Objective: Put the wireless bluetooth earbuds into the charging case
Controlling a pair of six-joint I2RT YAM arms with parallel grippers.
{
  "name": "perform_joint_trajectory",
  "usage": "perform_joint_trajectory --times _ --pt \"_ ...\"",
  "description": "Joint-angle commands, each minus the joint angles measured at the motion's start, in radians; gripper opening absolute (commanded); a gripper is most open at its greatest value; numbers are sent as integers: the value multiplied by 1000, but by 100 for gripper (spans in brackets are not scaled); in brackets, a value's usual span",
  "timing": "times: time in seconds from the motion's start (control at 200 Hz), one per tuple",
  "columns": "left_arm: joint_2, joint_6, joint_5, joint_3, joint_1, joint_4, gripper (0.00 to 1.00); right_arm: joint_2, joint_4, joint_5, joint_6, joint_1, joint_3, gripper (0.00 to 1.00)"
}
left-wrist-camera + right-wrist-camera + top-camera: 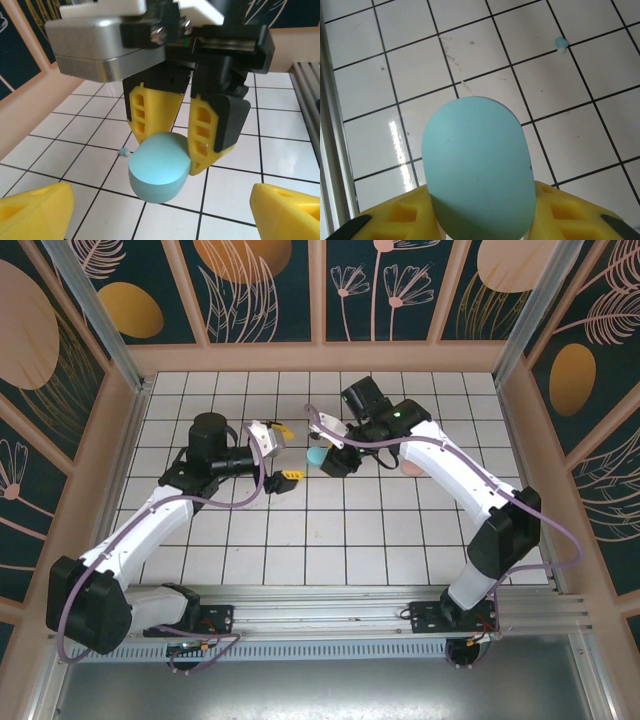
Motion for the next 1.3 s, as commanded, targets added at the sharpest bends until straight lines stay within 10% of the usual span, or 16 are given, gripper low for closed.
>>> perform_joint_trajectory --times 0.0,1.291 --pt "41 35 84 45 4 8 90 -36 -70 -55 -48 0 34 29" --pt "145 61 151 35 -63 8 66 -51 -160 -124 -81 -8 80 28"
